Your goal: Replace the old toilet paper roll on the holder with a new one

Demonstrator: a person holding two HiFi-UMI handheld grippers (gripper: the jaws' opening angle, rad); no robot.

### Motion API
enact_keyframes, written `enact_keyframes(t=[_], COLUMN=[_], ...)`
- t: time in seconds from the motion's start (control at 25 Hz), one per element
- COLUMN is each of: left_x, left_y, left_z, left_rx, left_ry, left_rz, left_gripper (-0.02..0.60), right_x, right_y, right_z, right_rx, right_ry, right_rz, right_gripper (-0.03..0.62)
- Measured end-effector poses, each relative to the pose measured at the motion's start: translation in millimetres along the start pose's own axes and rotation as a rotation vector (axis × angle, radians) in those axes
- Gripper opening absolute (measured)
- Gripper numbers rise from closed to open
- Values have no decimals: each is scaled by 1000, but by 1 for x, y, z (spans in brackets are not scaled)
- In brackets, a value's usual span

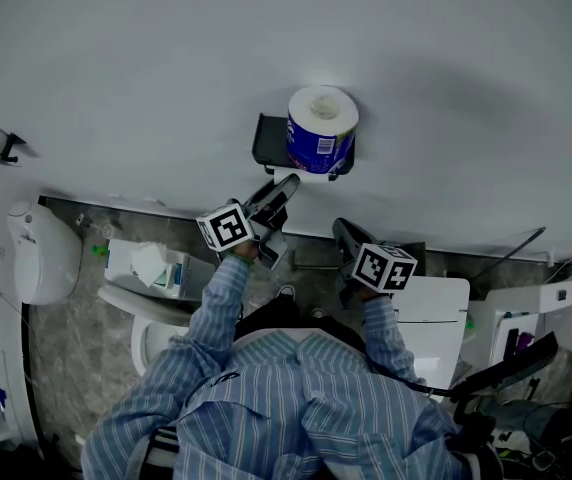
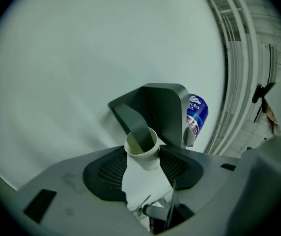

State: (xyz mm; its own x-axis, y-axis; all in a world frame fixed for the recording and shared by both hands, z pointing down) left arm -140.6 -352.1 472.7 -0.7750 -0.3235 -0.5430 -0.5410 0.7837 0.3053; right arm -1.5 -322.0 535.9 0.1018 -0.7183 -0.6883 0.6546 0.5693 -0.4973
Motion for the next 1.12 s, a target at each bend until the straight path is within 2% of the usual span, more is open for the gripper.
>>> enact_keyframes(t=[0.4, 0.84, 1.12], left_x=[-30, -66, -89], left_y=[-37, -81, -88], left_z=[19, 20, 20], left_rx=[-39, -91, -72], left_ry=[-102, -127, -278], left_rz=[-149, -294, -433], left_gripper=[202, 198, 198], right_x=[4, 12, 21], right_y=[12, 25, 33], right_z=[15, 45, 57], right_rx=[-21, -89, -141], right_ry=[-13, -53, -48], right_rz=[14, 53, 104], right_gripper=[12, 12, 12])
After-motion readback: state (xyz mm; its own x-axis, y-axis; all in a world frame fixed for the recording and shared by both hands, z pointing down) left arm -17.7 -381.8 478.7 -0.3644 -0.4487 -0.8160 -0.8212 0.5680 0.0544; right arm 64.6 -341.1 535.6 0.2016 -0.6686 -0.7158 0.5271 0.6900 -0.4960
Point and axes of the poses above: the fingertips, and each gripper's own axes: y backward along the fingers, z to its right, x out of its top, the point moved 1 cm from there along y, backward along the fingers, and after that the axes turned 9 degrees about -x, right-handed, at the moved point
